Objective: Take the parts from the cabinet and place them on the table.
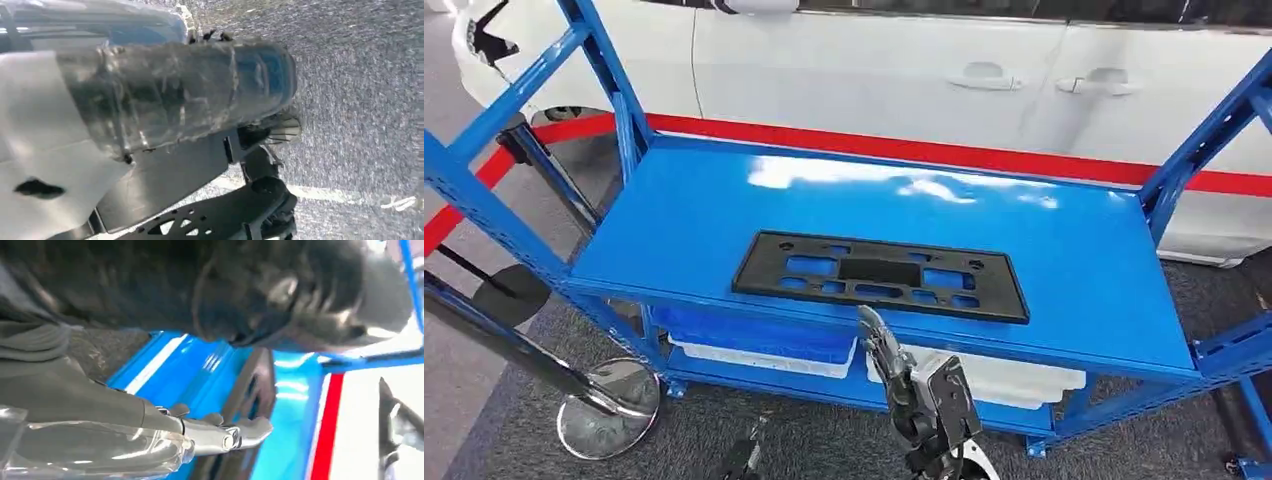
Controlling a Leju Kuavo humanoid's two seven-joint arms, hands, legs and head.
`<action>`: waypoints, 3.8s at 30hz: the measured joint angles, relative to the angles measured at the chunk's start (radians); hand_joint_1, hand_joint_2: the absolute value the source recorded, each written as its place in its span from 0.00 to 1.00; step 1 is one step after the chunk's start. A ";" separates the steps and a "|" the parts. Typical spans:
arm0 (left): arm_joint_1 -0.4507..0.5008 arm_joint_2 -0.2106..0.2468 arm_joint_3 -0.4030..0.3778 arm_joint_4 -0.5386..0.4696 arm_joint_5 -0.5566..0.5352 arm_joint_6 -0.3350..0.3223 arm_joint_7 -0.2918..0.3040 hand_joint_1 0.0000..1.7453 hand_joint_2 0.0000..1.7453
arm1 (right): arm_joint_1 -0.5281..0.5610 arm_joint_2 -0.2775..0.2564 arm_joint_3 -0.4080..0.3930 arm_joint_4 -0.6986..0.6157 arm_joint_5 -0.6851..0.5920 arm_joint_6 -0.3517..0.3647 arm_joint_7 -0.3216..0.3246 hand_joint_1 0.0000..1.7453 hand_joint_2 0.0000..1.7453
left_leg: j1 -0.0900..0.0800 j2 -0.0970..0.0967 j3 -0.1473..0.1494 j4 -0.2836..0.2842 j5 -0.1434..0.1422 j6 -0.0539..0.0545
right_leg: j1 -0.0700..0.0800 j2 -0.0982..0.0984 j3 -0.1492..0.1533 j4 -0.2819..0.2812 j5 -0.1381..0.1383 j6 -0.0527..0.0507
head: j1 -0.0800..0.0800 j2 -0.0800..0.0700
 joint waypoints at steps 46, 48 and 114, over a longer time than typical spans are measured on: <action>-0.107 -0.026 -0.084 -0.001 -0.165 -0.043 0.125 0.00 0.00 | -0.533 0.390 0.218 0.728 0.817 -0.167 0.480 0.00 0.00 | 0.004 -0.010 -0.114 0.163 -0.063 -0.050 | -0.001 -0.005 0.061 -0.156 0.099 -0.042 | -0.008 0.000; -0.104 -0.026 -0.084 -0.001 -0.171 -0.044 0.132 0.00 0.00 | -0.533 0.389 0.219 0.757 0.863 -0.182 0.514 0.00 0.00 | 0.004 -0.009 -0.185 0.298 -0.103 -0.055 | 0.001 -0.006 0.062 -0.155 0.097 -0.044 | -0.008 0.000; -0.023 0.037 -0.085 0.000 -0.297 -0.026 0.042 0.00 0.00 | -0.352 0.367 0.069 0.579 1.258 -0.315 0.421 0.00 0.00 | 0.003 -0.011 -0.058 0.076 0.019 -0.043 | 0.004 0.001 0.069 -0.135 0.080 -0.048 | -0.011 0.000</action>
